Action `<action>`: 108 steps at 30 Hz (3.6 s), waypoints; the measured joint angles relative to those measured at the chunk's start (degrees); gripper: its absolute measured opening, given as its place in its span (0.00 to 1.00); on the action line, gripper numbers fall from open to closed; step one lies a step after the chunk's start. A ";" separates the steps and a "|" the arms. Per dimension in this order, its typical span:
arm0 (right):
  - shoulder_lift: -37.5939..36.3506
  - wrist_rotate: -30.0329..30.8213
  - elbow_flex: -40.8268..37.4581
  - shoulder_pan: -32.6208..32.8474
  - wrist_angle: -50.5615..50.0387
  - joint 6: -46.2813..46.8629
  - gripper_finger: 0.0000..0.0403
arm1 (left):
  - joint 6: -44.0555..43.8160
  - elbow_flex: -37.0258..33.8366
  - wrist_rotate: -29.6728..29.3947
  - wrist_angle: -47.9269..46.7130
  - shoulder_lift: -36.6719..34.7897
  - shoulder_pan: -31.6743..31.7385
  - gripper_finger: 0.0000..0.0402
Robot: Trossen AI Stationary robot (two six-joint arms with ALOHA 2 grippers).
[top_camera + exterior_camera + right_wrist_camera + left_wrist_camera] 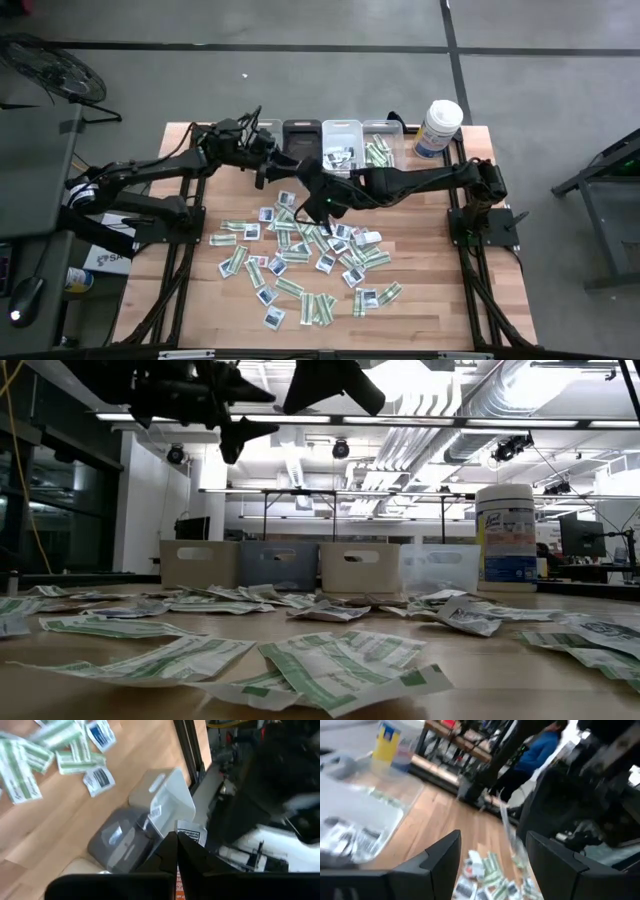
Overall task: Pick & Place First Aid Supplies
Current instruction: Put the orange ointment pack into the gray bin
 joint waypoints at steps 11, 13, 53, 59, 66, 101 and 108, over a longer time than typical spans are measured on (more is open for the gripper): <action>0.00 -3.17 0.00 0.60 2.24 -3.50 0.00 | -5.20 0.00 3.40 2.19 0.54 0.00 0.55; 0.00 -3.29 -0.02 0.60 3.52 -4.20 0.00 | -6.52 0.00 3.94 1.65 0.83 0.00 0.55; 0.02 -7.79 -0.02 0.07 5.52 -4.66 0.00 | -13.27 0.02 7.74 9.13 5.64 -2.36 0.54; 0.02 -9.03 -0.02 -0.25 5.53 -4.64 0.00 | -13.17 0.02 8.84 9.14 5.64 -2.36 0.44; 0.05 -9.58 -0.04 -0.96 5.79 -4.63 0.00 | -12.29 0.02 8.76 9.21 5.64 -2.34 0.28; 0.07 -5.93 -0.09 -0.91 5.53 9.49 0.32 | -6.47 0.02 7.24 9.58 5.64 -1.33 0.00; 0.07 6.42 -0.09 -1.00 6.21 15.91 0.51 | -5.29 0.02 9.85 9.59 4.77 7.93 0.00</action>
